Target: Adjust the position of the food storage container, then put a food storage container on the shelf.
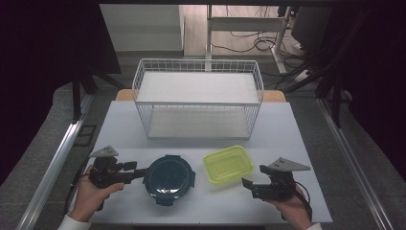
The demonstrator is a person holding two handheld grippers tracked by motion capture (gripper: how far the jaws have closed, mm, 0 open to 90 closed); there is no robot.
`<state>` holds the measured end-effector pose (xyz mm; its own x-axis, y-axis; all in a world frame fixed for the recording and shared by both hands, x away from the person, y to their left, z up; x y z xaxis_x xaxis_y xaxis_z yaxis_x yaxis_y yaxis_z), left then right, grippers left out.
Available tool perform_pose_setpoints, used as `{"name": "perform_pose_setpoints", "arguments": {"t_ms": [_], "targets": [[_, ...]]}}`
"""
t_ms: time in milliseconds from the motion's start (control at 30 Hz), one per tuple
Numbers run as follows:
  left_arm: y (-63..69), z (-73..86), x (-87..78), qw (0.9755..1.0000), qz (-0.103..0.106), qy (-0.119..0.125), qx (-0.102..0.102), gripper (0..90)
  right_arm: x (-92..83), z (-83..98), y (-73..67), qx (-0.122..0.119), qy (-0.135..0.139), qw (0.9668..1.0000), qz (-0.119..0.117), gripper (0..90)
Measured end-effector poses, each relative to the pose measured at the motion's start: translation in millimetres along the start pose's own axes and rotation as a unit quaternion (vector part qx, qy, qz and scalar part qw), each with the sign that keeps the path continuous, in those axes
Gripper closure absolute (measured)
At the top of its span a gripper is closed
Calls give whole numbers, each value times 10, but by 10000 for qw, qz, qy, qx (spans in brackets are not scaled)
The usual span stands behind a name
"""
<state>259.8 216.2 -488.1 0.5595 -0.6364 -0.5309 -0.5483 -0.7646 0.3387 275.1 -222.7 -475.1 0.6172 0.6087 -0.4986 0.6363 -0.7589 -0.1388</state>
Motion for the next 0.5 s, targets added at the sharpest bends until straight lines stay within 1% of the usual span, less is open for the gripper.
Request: {"name": "perform_pose_setpoints", "arguments": {"t_ms": [33,67,100,133,300,367,433,500], "targets": [[0,0,0,10000,0,0,0,375,0,0,0,0,0,10000,0,154],[20,14,6,10000,-12,-22,0,319,29,-9,-31,1,-21,10000,-43,154],[20,14,6,10000,-12,-22,0,292,29,-9,-31,1,-21,10000,-43,154],[26,18,14,10000,-64,-1,-23,266,63,-17,-54,28,-44,9999,-105,153],[16,27,18,9999,-99,5,-62,215,110,-42,-79,77,-54,9998,-178,153],[9,31,5,9998,-144,35,-126,192,123,-53,-104,133,-48,9996,-234,153],[6,23,-7,9997,-121,76,-199,168,135,-67,-140,174,-39,9994,-301,151],[1,16,-9,9997,-103,95,-220,153,140,-74,-162,174,-37,9993,-344,150]]}}
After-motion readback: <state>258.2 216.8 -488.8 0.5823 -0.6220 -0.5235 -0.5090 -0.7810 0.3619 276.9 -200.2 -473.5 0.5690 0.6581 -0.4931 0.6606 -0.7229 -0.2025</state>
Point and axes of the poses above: each handheld gripper's, and its own axes: x roughly forward along the jaws, z roughly out of its underside, y roughly to its right, the point moved 4 cm from there along x, roughly forward along the jaws, and after that the axes turned 7 degrees about y, right-handed, at the moved point
